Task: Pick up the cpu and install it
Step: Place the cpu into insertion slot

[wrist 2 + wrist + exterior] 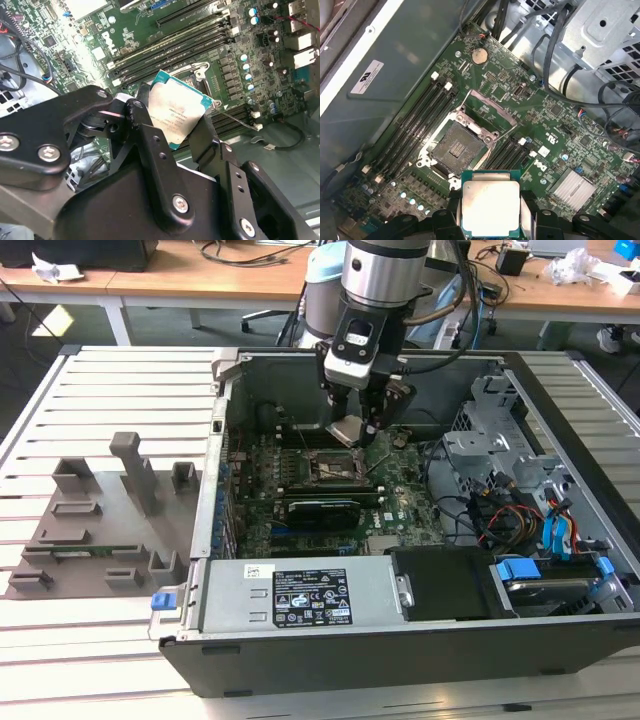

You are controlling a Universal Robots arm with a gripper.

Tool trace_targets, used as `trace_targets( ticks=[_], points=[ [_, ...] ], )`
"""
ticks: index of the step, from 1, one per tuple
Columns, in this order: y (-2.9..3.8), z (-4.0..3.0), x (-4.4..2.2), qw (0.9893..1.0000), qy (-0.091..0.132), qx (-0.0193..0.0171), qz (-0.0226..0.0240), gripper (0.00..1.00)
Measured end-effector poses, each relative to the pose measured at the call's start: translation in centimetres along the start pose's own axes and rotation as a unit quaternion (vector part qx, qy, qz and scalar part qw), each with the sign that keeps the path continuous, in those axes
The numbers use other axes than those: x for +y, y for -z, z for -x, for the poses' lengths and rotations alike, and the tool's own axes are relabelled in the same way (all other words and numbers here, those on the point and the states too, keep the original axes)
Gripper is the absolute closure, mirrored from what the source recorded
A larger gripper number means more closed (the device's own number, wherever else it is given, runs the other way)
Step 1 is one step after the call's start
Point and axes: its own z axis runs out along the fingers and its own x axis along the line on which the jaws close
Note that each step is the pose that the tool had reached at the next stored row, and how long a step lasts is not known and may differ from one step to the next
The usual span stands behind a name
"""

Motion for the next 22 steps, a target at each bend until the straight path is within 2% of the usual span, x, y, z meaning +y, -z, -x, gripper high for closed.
trace_targets(
  ticks=[10,16,22],
  points=[
    [-0.02,0.0,0.0,0.9993,-0.037,0.0026,-0.001,0.45],
    [-0.03,0.0,0.0,0.9978,-0.066,0.0046,-0.0017,0.45],
    [-0.05,0.0,0.0,0.9958,-0.091,0.0064,-0.0024,0.45]
  ],
)
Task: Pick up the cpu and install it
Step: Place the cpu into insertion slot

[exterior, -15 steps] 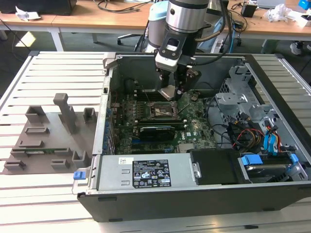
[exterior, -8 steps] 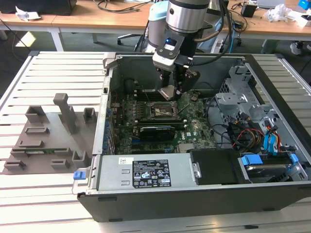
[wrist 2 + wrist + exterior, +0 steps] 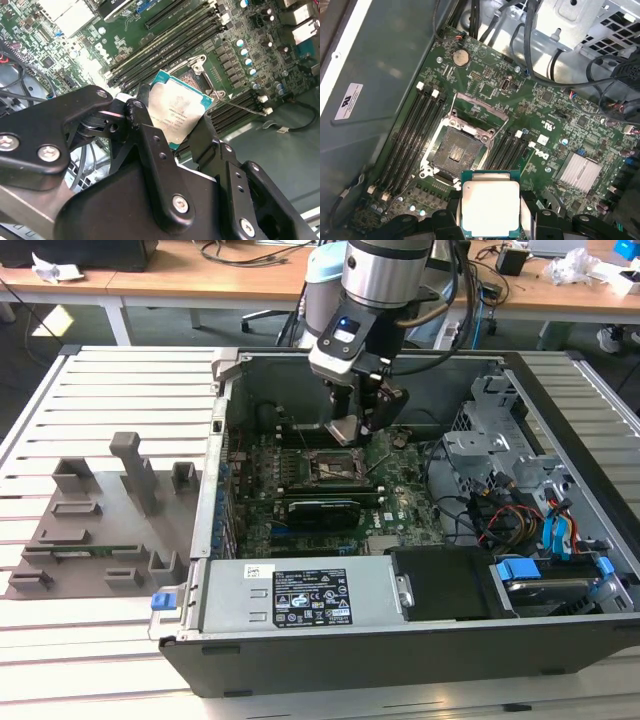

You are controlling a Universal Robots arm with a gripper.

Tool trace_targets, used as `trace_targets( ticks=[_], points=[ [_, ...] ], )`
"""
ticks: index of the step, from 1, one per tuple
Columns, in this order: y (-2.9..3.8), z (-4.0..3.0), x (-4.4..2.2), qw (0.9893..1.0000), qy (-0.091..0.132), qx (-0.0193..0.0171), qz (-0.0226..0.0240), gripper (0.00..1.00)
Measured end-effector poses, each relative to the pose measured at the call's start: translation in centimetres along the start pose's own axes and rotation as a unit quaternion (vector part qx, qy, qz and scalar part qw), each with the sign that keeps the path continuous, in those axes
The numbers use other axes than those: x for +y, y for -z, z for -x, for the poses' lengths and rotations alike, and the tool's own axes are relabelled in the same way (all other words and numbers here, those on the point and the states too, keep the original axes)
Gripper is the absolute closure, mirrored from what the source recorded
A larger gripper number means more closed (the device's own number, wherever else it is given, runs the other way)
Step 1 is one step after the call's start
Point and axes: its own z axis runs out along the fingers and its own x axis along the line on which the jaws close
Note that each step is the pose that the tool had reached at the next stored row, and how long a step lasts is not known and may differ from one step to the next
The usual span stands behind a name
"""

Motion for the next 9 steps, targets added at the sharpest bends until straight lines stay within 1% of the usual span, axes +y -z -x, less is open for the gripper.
trace_targets(
  ticks=[3,6,9],
  points=[
    [-0.01,0.0,0.0,0.9999,-0.013,0.0009,-0.0004,0.45],
    [-0.02,0.0,0.0,0.9993,-0.038,0.0027,-0.001,0.45],
    [-0.03,0.0,0.0,0.9988,-0.049,0.0035,-0.0013,0.45]
  ],
)
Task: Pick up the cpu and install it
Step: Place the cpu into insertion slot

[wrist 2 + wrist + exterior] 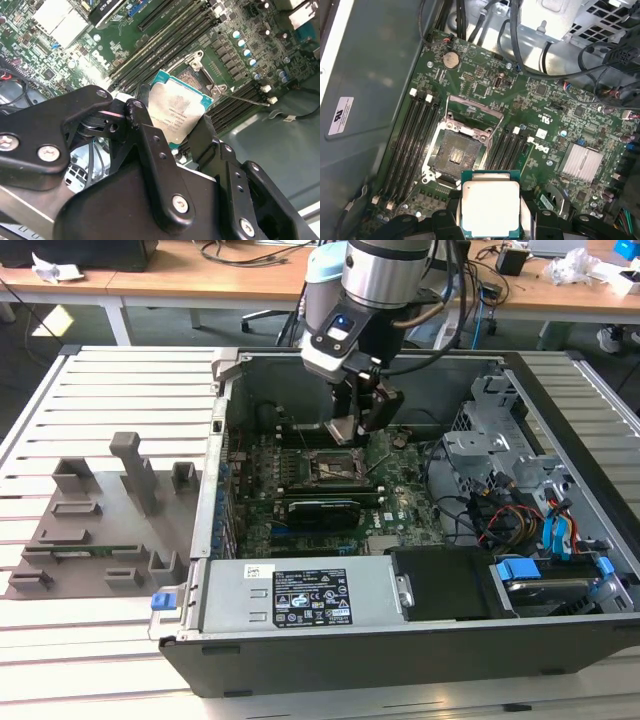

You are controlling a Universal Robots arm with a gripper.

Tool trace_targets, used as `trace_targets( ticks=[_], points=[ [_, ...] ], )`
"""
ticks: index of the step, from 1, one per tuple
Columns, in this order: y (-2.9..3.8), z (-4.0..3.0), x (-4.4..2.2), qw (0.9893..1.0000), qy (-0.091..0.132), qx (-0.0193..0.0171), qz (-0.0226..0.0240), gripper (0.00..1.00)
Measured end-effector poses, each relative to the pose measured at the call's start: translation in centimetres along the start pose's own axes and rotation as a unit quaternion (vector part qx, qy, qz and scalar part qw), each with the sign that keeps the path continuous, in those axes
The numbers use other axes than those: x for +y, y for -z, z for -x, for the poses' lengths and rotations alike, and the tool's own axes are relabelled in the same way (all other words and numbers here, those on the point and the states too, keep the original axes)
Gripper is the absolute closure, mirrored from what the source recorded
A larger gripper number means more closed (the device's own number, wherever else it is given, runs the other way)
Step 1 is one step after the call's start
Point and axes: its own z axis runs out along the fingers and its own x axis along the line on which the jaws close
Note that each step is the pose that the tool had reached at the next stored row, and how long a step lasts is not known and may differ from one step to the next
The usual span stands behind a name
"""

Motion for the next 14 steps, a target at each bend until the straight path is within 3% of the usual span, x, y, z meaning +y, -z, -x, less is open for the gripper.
trace_targets(
  ticks=[14],
  points=[
    [-0.02,0.0,0.0,0.9993,-0.038,0.0028,-0.001,0.45]
  ],
)
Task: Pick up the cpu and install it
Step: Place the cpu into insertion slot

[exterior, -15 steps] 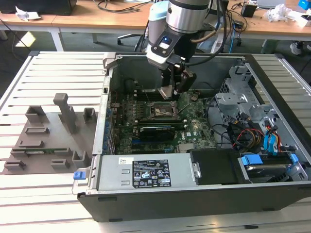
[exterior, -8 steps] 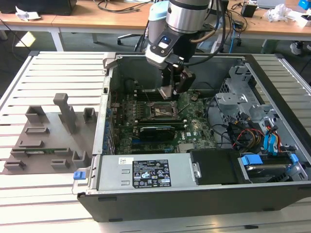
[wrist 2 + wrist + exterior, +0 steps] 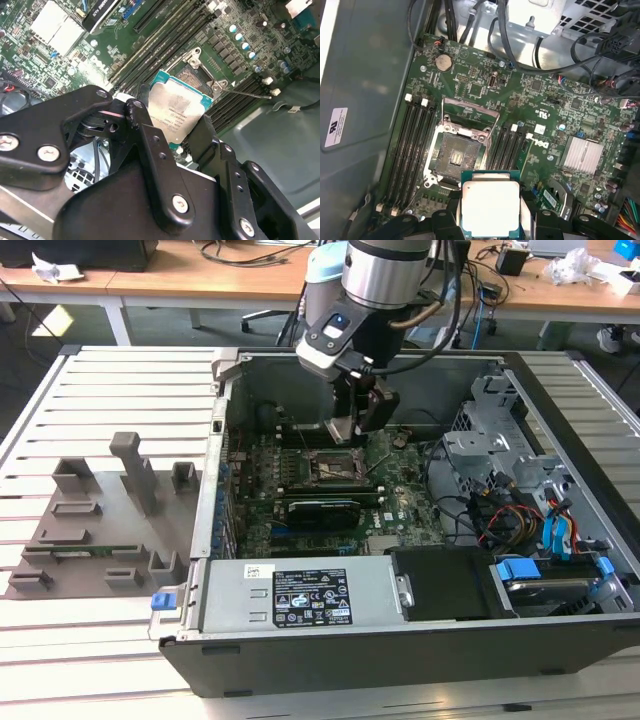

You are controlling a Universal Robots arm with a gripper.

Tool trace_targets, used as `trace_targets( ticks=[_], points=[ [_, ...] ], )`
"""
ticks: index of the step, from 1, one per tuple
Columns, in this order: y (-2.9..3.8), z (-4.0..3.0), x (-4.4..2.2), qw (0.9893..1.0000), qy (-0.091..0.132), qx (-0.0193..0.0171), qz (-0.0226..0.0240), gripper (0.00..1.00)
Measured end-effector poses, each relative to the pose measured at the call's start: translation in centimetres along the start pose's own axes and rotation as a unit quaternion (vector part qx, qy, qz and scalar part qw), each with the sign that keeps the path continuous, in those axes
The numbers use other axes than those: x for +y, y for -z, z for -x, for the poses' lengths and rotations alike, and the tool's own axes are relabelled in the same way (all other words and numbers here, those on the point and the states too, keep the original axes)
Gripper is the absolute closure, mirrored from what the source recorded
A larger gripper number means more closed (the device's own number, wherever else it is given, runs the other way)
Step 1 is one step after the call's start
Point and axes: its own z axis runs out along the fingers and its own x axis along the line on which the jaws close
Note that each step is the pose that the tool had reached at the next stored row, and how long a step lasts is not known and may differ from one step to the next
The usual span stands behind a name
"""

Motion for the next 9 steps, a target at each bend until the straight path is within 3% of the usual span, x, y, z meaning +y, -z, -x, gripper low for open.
trace_targets(
  ticks=[9],
  points=[
    [-0.02,0.0,0.0,0.9998,-0.019,0.0014,-0.0005,0.45]
  ],
)
